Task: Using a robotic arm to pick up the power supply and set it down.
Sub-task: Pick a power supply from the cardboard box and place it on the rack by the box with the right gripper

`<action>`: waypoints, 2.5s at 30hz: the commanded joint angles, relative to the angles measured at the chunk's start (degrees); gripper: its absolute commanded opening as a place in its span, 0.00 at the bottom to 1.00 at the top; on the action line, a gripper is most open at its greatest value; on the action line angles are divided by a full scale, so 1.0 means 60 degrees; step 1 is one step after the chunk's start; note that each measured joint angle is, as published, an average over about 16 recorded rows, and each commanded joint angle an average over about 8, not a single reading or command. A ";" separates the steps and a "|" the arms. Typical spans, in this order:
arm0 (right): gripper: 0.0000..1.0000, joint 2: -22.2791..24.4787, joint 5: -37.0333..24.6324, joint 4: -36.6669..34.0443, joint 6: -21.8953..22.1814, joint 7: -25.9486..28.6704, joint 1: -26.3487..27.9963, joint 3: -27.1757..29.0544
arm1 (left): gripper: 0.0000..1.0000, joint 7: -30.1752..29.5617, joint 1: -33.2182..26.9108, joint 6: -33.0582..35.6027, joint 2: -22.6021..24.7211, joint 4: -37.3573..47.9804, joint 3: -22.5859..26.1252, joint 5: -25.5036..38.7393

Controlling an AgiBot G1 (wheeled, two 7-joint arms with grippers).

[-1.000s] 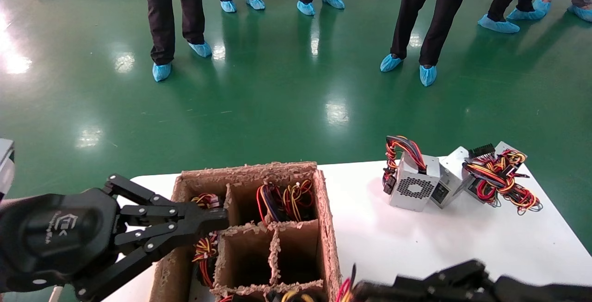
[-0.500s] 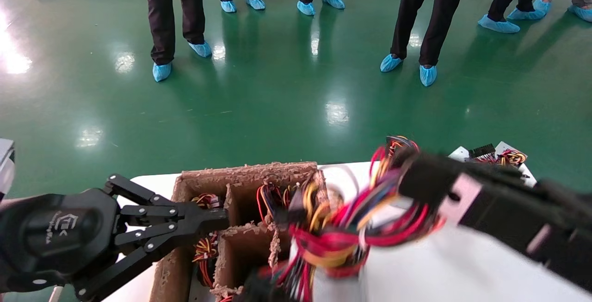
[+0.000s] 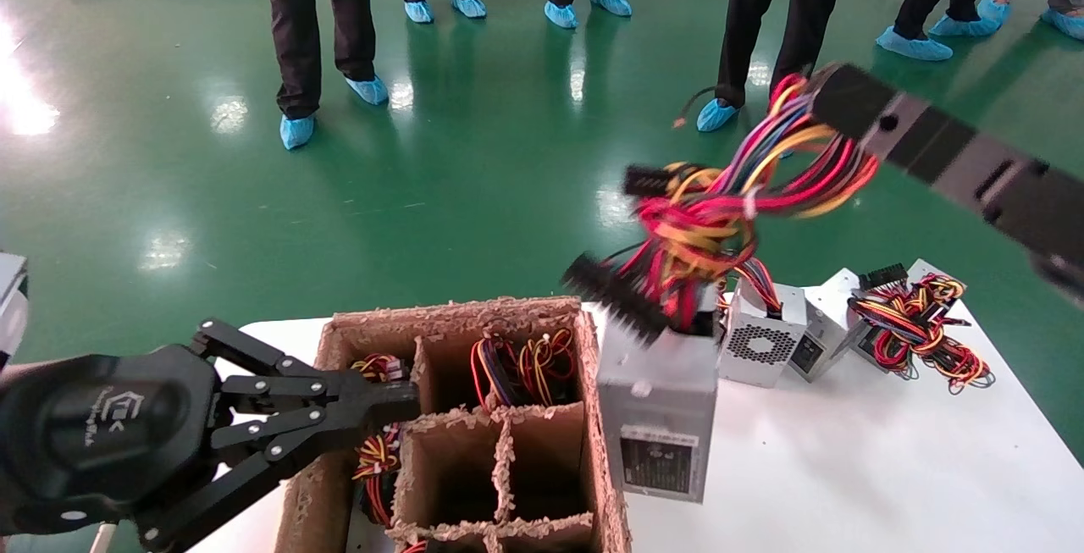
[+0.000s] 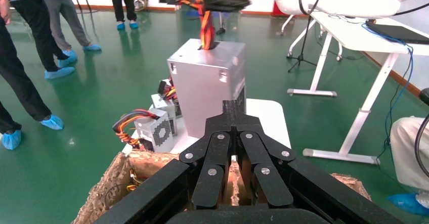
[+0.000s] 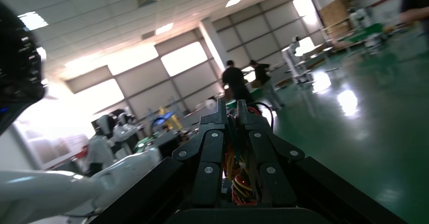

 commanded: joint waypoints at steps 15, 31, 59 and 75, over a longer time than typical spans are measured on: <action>0.00 0.0693 0.0861 -0.0598 0.0854 -0.0858 -0.1687 0.0511 | 0.00 0.0000 0.0000 0.0000 0.0000 0.0000 0.0001 0.0000; 0.00 0.0919 0.1597 -0.0841 0.1202 -0.1729 -0.3838 0.0679 | 0.00 0.0001 0.0000 0.0000 0.0000 0.0000 0.0001 -0.0001; 0.00 0.0539 0.3076 -0.0853 0.2577 -0.3655 -0.6755 0.1296 | 0.00 0.0001 -0.0001 -0.0001 -0.0001 0.0000 0.0002 -0.0002; 0.00 -0.0396 0.3428 -0.0832 0.3830 -0.4298 -0.6608 0.1381 | 0.00 0.0001 -0.0001 -0.0001 -0.0001 0.0000 0.0003 -0.0002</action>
